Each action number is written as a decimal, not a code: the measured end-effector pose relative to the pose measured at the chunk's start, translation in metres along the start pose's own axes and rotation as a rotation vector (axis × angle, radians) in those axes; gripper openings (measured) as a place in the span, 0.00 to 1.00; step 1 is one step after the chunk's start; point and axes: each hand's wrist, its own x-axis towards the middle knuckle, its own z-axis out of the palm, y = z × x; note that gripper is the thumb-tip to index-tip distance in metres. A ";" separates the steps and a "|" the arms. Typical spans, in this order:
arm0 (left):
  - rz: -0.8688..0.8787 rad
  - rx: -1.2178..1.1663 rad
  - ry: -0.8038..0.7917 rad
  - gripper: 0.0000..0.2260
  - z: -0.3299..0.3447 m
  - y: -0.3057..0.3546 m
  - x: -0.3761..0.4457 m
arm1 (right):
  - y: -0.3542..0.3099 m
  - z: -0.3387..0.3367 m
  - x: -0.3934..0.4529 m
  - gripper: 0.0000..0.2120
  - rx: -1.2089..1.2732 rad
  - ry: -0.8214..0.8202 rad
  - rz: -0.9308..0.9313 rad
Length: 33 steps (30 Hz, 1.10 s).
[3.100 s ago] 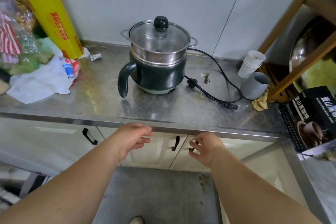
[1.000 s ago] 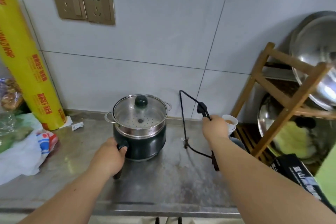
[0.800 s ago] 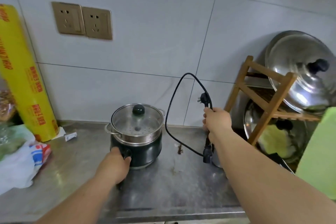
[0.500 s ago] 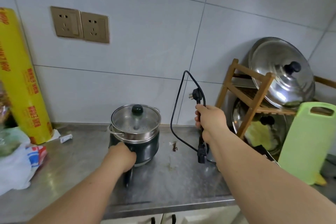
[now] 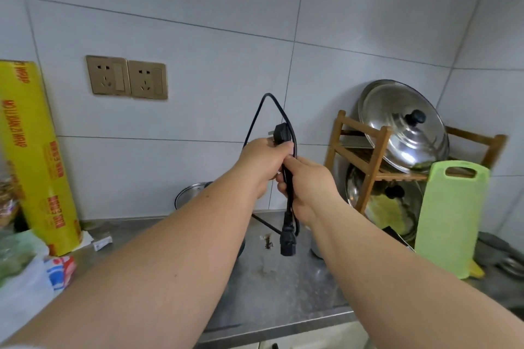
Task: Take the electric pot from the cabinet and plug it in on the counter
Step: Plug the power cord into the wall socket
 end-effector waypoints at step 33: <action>0.516 0.670 1.013 0.27 -0.171 0.076 -0.014 | -0.086 0.066 0.063 0.15 -0.469 -0.107 -0.450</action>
